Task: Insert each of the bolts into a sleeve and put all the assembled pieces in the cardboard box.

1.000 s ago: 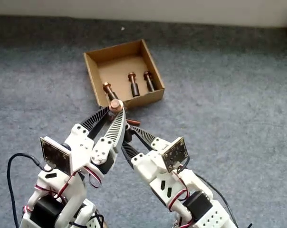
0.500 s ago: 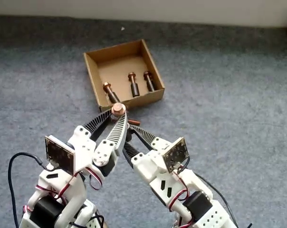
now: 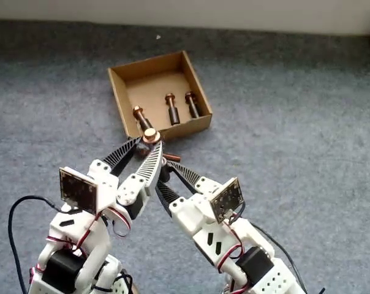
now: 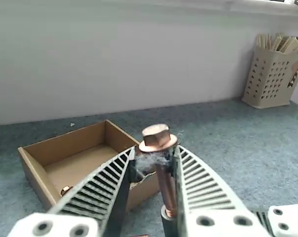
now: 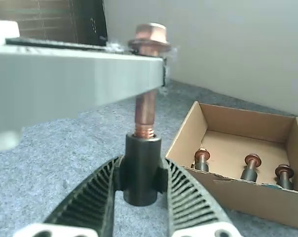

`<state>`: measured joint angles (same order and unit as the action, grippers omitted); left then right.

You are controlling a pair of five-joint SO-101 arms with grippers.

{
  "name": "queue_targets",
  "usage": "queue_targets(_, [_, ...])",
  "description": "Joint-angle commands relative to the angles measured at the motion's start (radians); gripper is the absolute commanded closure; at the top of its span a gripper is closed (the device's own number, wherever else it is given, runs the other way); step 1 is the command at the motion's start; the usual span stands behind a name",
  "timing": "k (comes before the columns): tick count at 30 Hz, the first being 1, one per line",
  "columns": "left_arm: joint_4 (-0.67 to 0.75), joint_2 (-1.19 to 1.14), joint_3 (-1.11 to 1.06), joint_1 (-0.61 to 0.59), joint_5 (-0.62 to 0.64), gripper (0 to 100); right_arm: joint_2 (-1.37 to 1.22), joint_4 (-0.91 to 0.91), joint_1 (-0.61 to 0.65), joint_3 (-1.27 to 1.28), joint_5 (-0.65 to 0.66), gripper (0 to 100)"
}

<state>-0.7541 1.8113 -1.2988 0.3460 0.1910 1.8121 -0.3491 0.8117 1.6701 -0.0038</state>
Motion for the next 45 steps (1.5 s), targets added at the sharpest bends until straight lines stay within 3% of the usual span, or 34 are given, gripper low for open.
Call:
queue_targets(1, [-0.002, 0.001, 0.002, -0.031, 0.005, 85, 0.022, 0.030, 0.002, 0.097, 0.012, 99.5])
queue_targets(19, [-0.267, 0.007, 0.197, -0.038, 0.002, 78, 0.022, 0.027, -0.005, 0.099, 0.012, 99.5])
queue_targets(29, [-0.273, 0.008, 0.186, -0.038, -0.178, 100, 0.021, -0.079, -0.153, 0.099, 0.005, 99.5])
queue_targets(32, [-0.279, 0.008, 0.139, -0.041, -0.198, 99, 0.021, -0.087, -0.173, 0.099, 0.005, 99.5])
queue_targets(40, [-0.273, 0.008, -0.085, -0.309, -0.198, 99, 0.018, -0.091, -0.220, 0.099, 0.005, 99.5])
queue_targets(45, [-0.273, 0.008, -0.239, -0.410, -0.198, 99, 0.018, -0.105, -0.246, 0.090, 0.005, 99.5])
